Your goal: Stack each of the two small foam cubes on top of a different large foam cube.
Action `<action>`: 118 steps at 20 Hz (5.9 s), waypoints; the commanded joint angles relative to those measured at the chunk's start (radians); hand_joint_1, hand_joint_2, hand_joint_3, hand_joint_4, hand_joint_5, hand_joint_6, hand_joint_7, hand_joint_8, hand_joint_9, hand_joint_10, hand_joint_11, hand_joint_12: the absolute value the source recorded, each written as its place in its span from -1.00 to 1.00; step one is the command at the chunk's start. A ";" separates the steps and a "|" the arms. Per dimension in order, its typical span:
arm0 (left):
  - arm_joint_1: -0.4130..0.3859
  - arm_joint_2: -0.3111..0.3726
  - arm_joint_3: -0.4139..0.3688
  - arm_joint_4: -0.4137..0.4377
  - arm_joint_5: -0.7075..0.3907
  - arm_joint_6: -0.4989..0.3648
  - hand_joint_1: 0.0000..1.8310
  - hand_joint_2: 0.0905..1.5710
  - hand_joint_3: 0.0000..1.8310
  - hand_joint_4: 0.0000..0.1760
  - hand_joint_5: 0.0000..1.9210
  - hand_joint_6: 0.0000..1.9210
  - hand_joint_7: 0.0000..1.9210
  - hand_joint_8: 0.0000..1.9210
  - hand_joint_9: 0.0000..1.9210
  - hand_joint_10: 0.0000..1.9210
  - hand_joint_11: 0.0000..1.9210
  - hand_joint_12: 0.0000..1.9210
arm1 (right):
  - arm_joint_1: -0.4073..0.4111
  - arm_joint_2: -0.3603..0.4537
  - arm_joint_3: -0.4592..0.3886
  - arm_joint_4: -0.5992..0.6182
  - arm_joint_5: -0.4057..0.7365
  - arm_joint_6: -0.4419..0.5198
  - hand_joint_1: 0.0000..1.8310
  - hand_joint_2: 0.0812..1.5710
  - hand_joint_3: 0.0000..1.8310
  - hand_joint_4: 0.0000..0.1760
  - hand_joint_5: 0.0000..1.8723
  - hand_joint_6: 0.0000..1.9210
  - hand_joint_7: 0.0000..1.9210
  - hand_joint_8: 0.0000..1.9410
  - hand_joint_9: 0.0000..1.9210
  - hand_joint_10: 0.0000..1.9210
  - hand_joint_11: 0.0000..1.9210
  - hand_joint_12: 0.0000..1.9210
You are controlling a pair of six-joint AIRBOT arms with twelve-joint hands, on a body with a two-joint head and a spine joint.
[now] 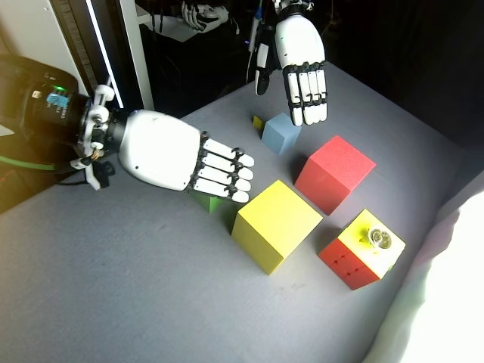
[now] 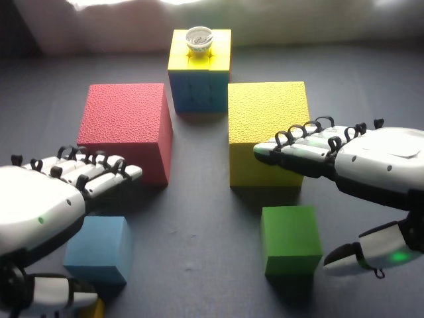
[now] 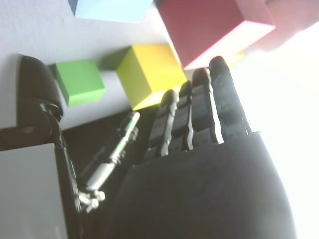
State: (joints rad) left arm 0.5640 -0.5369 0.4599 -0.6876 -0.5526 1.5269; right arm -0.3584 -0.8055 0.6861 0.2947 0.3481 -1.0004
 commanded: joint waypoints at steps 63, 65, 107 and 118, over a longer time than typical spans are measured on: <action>0.084 -0.240 0.221 -0.036 -0.107 0.041 0.22 0.31 -1.00 -1.00 -1.00 -1.00 -1.00 -1.00 -0.98 -0.99 -0.91 -0.99 | -0.077 -0.264 0.161 0.202 0.050 -0.025 0.51 0.21 -1.00 -1.00 -1.00 -1.00 -1.00 -1.00 -1.00 -1.00 -1.00 -1.00; 0.081 -0.242 0.223 -0.036 -0.107 0.042 0.23 0.33 -0.99 -1.00 -1.00 -1.00 -0.99 -1.00 -0.96 -0.99 -0.89 -0.99 | -0.079 -0.267 0.161 0.202 0.052 -0.025 0.46 0.23 -0.99 -1.00 -1.00 -1.00 -1.00 -1.00 -1.00 -1.00 -1.00 -1.00; -0.150 -0.149 0.217 -0.218 0.046 0.283 0.32 0.49 -1.00 -1.00 -0.04 -0.03 -0.22 0.56 -0.23 -0.17 -0.40 0.06 | -0.078 -0.055 0.039 0.126 0.073 -0.007 0.49 0.44 -1.00 -1.00 -0.08 -0.01 0.00 0.18 -0.16 0.46 -0.55 0.63; -0.306 -0.110 0.225 -0.404 0.143 0.496 0.33 0.47 -1.00 -1.00 0.01 -0.10 -0.20 0.51 -0.18 -0.25 -0.39 0.02 | -0.076 0.080 0.010 0.092 0.073 0.012 0.33 0.46 -1.00 -1.00 -0.09 0.06 -0.04 0.33 -0.18 0.17 -0.53 0.67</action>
State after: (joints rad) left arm 0.2543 -0.6624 0.6792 -1.1339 -0.3489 2.0377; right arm -0.4427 -0.7326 0.6991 0.3843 0.3260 -0.9962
